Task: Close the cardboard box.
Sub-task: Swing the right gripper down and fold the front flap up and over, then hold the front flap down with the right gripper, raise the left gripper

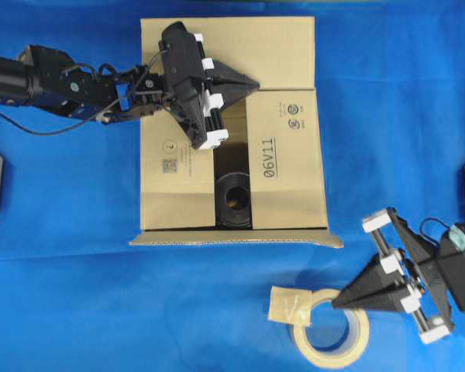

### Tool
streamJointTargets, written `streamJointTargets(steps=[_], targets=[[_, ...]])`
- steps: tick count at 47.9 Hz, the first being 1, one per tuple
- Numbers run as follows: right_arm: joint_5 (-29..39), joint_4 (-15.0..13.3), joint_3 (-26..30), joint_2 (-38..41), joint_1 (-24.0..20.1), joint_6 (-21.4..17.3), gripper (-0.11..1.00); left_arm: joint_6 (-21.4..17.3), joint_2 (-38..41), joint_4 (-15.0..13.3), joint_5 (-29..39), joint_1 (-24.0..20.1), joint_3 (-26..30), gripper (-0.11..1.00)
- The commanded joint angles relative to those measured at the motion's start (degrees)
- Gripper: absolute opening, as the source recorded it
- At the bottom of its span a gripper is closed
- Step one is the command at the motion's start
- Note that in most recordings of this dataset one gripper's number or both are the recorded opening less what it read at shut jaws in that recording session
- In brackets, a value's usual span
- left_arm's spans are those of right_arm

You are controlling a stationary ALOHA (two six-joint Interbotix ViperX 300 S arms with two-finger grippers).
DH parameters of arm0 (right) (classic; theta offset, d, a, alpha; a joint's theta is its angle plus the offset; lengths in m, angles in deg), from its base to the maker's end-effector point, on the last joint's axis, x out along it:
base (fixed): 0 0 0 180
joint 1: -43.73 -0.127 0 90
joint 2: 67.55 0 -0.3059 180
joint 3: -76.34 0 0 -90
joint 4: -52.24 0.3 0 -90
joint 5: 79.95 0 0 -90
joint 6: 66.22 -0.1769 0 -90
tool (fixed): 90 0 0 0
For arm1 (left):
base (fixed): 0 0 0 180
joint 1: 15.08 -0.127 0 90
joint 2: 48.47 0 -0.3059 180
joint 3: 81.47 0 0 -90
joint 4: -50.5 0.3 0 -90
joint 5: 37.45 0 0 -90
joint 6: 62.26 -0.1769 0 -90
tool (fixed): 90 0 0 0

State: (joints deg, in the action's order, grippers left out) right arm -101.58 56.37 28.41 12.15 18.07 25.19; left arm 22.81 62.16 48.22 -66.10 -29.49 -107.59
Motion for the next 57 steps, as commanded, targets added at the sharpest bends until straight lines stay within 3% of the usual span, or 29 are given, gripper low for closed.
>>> streamJointTargets(steps=[1,13,32,57], targets=[[-0.7,0.4,0.4,-0.2,1.8,-0.1,0.0,0.1,-0.5,0.1,-0.1,0.0,0.2,0.0],[-0.9,0.7,-0.3,-1.6,8.4,-0.3,0.0,0.3,-0.6,0.0,-0.1,0.0,0.1,0.0],[1.9,4.8,-1.0,-1.2,18.3,-0.4,0.0,0.4,-0.6,0.1,-0.1,0.1,0.0,0.0],[3.1,8.2,-0.3,6.5,21.4,-0.7,0.0,0.4,-0.6,0.1,-0.1,0.1,0.3,0.0]])
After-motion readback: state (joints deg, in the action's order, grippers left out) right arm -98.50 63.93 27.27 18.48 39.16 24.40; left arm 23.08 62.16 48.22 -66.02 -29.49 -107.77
